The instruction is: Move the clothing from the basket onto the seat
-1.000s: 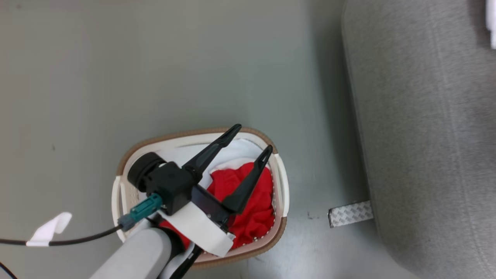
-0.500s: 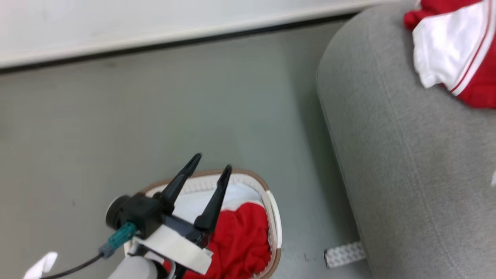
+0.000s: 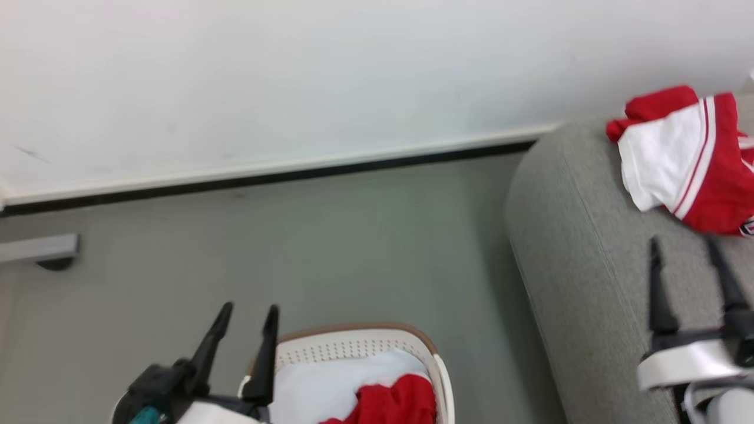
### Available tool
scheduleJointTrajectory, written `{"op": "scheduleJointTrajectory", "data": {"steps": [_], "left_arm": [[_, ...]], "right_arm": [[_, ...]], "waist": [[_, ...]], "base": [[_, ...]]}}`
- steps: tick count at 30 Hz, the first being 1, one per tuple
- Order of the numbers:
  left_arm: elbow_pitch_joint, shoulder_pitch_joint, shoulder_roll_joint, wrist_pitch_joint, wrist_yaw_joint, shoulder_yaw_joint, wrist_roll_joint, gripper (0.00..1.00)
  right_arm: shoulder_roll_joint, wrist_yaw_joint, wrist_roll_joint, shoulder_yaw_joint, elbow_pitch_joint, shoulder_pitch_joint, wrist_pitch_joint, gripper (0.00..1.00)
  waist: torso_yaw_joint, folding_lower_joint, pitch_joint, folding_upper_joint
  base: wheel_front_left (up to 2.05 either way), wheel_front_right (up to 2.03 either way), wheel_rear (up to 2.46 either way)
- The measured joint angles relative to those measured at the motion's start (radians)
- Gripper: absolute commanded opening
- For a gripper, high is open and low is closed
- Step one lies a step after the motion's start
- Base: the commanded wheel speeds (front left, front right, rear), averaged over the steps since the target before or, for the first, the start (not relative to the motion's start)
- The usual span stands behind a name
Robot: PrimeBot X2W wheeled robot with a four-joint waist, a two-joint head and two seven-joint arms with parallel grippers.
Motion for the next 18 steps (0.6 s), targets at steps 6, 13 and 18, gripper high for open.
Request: {"op": "scheduleJointTrajectory", "data": {"steps": [6, 13, 18], "left_arm": [[0.014, 0.099, -0.079, 0.000, -0.042, 0.131, 0.064, 1.00], [0.026, 0.186, -0.153, 0.000, -0.129, 0.256, 0.134, 1.00], [0.031, 0.216, -0.190, 0.000, -0.168, 0.307, 0.172, 1.00]], "right_arm": [[0.003, 0.000, 0.064, 0.118, -0.005, 0.106, 0.000, 1.00], [0.002, 0.000, 0.116, 0.180, 0.010, 0.205, 0.000, 1.00], [0.003, 0.000, 0.140, 0.201, 0.020, 0.238, 0.000, 1.00]], "waist": [[0.039, 0.0000, -0.078, 0.0000], [0.054, 0.0000, -0.143, 0.0000], [0.045, 0.0000, -0.164, 0.0000]], "base": [[0.00, 0.00, 0.00], [0.00, 0.00, 0.00], [0.00, 0.00, 0.00]]}}
